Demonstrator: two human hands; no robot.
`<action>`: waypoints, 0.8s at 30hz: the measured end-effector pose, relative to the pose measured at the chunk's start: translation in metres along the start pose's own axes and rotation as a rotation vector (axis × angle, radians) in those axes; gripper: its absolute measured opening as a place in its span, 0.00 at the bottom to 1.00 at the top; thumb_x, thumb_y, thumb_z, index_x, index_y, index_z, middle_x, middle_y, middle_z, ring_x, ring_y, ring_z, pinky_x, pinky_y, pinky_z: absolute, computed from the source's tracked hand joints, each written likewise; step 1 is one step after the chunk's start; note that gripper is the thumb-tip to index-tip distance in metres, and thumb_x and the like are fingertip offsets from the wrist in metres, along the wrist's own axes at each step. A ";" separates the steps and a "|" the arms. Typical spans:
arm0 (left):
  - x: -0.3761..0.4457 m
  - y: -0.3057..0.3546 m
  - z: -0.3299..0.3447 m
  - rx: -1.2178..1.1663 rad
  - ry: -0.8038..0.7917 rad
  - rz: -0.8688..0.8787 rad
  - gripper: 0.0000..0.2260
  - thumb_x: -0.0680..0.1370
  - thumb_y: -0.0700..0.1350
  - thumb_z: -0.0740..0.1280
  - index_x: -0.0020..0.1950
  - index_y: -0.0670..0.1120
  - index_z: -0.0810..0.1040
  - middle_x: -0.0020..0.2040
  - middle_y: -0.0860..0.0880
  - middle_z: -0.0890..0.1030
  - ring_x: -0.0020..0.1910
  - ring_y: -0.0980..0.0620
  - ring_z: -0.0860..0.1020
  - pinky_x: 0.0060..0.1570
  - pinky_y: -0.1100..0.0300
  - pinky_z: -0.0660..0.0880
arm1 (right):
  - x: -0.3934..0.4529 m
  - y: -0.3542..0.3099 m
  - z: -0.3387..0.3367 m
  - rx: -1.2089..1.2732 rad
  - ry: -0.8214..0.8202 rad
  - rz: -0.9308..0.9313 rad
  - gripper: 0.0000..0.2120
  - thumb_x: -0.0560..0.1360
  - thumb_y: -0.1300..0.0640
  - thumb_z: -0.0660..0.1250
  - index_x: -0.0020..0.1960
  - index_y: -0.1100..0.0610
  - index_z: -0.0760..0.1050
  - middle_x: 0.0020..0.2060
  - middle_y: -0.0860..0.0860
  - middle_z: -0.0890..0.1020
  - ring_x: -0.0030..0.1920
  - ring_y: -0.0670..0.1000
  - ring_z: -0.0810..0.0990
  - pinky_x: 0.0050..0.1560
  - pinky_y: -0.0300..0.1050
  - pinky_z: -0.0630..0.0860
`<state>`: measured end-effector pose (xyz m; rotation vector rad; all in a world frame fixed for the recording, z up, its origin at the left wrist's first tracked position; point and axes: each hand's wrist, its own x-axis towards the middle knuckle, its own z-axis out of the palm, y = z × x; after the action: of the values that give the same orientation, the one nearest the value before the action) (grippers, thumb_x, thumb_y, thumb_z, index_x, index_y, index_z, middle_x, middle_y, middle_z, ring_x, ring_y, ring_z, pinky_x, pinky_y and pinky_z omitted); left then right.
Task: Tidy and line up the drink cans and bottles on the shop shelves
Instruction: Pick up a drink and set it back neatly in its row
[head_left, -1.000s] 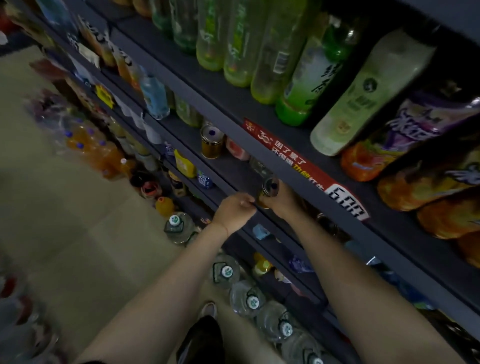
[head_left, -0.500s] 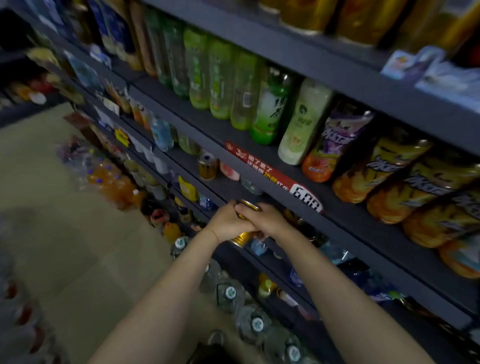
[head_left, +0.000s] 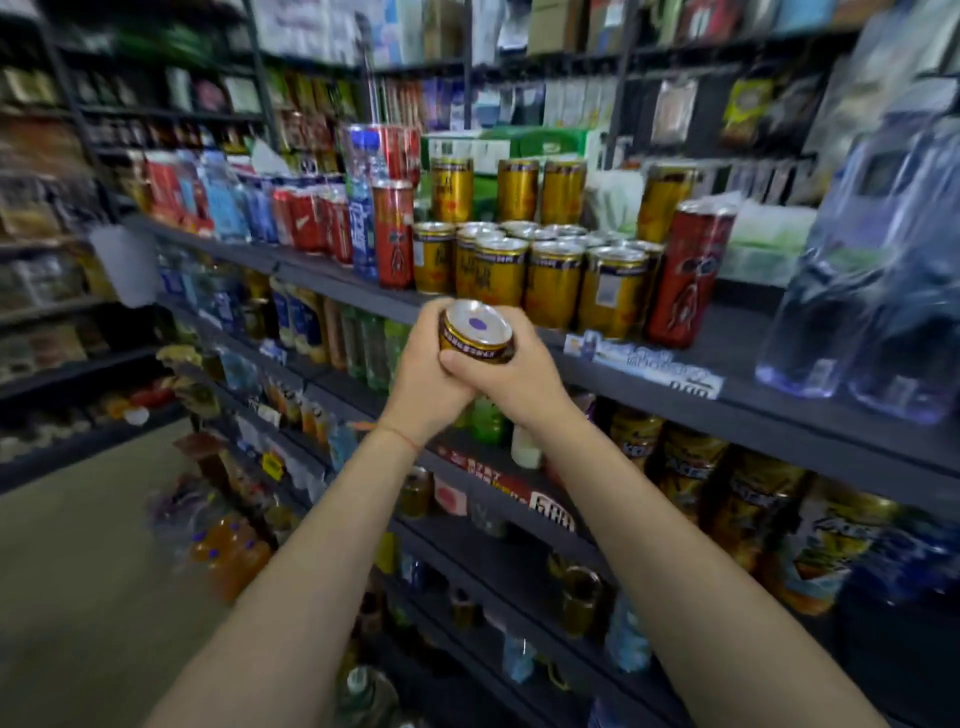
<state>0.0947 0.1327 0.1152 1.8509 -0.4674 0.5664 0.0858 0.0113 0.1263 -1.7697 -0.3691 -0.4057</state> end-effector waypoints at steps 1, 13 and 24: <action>0.013 0.006 -0.002 0.007 -0.019 0.029 0.26 0.69 0.40 0.76 0.63 0.47 0.70 0.56 0.52 0.77 0.54 0.63 0.76 0.52 0.73 0.72 | 0.007 -0.012 -0.006 -0.046 0.026 -0.059 0.26 0.66 0.55 0.80 0.58 0.51 0.72 0.50 0.42 0.79 0.53 0.42 0.80 0.57 0.43 0.78; 0.110 -0.032 -0.043 0.195 -0.075 0.084 0.33 0.72 0.53 0.73 0.74 0.49 0.65 0.70 0.49 0.70 0.70 0.50 0.68 0.70 0.51 0.66 | 0.116 -0.068 -0.018 -0.338 0.337 -0.229 0.36 0.65 0.45 0.80 0.68 0.51 0.69 0.59 0.46 0.78 0.59 0.49 0.76 0.61 0.50 0.76; 0.198 -0.079 -0.047 0.632 -0.276 0.399 0.33 0.71 0.65 0.59 0.74 0.54 0.67 0.73 0.50 0.70 0.71 0.45 0.66 0.73 0.48 0.60 | 0.228 -0.052 0.009 -0.572 0.347 0.038 0.30 0.66 0.47 0.80 0.62 0.54 0.71 0.50 0.47 0.76 0.51 0.51 0.75 0.47 0.44 0.72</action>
<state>0.2919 0.1936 0.1854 2.4754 -0.9360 0.7925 0.2653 0.0398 0.2732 -2.2001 0.0393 -0.8387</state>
